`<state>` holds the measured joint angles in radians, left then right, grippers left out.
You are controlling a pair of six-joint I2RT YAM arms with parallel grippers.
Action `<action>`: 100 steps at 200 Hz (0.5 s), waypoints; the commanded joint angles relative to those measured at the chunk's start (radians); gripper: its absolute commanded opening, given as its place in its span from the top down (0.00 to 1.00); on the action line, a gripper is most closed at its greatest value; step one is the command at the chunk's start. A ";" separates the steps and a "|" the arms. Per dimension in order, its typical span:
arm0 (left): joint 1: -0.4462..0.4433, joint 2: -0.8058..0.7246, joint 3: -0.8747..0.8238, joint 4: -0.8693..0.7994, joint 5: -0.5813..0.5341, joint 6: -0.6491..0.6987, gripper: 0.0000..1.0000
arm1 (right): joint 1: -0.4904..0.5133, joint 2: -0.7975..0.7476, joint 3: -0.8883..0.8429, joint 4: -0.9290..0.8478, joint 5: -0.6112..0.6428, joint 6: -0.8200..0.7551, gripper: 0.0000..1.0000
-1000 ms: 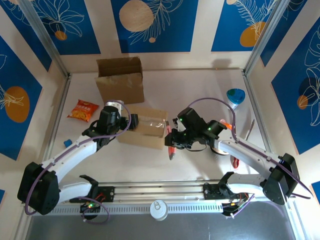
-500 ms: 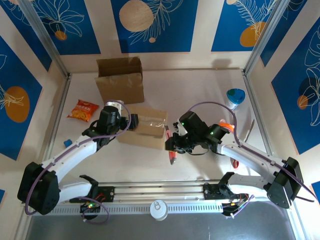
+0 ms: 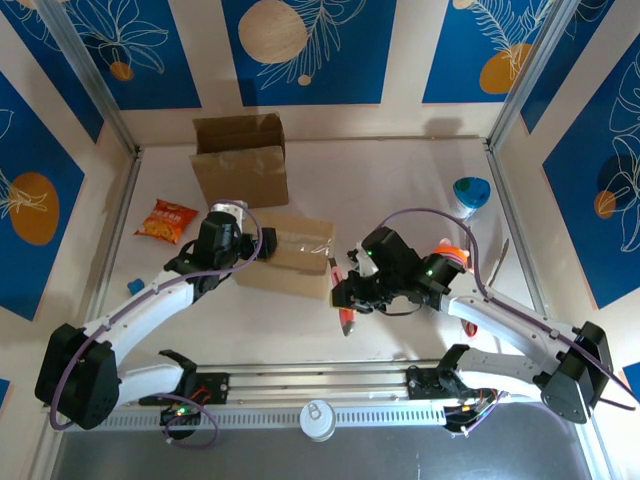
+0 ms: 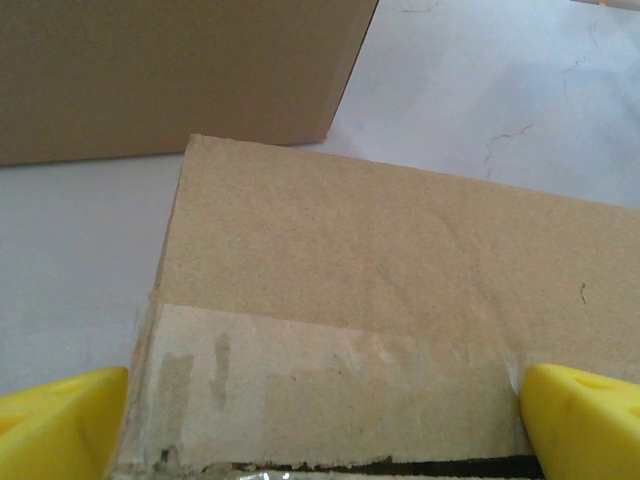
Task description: Unpack the express box
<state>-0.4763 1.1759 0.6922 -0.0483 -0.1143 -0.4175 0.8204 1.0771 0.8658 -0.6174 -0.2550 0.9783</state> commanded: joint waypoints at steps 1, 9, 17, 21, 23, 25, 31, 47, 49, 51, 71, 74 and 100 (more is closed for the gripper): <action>-0.002 0.050 -0.044 -0.149 -0.033 0.005 0.02 | -0.018 -0.029 0.011 -0.061 -0.005 -0.029 1.00; -0.002 0.047 -0.039 -0.153 -0.033 0.008 0.02 | -0.041 -0.033 0.023 -0.090 0.009 -0.048 1.00; -0.002 0.045 -0.032 -0.159 -0.033 0.011 0.02 | -0.073 -0.038 0.034 -0.115 0.019 -0.073 1.00; -0.002 0.043 -0.028 -0.162 -0.033 0.014 0.02 | -0.092 -0.040 0.039 -0.124 0.022 -0.086 1.00; -0.002 0.043 -0.025 -0.164 -0.033 0.015 0.02 | -0.102 -0.041 0.042 -0.129 0.024 -0.093 1.00; -0.002 0.042 -0.024 -0.165 -0.034 0.016 0.02 | -0.112 -0.042 0.044 -0.131 0.027 -0.103 1.00; -0.002 0.040 -0.015 -0.171 -0.036 0.021 0.02 | -0.147 -0.042 0.050 -0.145 0.034 -0.125 1.00; -0.001 0.037 0.012 -0.186 -0.040 0.034 0.02 | -0.254 -0.025 0.057 -0.136 0.031 -0.201 1.00; -0.001 0.037 0.016 -0.187 -0.040 0.036 0.01 | -0.266 -0.020 0.057 -0.132 0.031 -0.211 1.00; -0.001 0.037 0.020 -0.191 -0.039 0.038 0.01 | -0.280 -0.015 0.057 -0.128 0.030 -0.220 1.00; 0.000 0.034 0.061 -0.214 -0.048 0.056 0.01 | -0.406 0.065 0.050 -0.060 0.014 -0.300 1.00; 0.001 0.034 0.066 -0.217 -0.050 0.059 0.00 | -0.419 0.082 0.047 -0.046 0.017 -0.306 1.00; 0.002 0.031 0.118 -0.240 -0.056 0.076 0.00 | -0.514 0.233 0.024 0.110 0.046 -0.327 1.00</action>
<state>-0.4763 1.1908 0.7689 -0.1577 -0.1291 -0.3897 0.3653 1.2057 0.8989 -0.6380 -0.2245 0.7288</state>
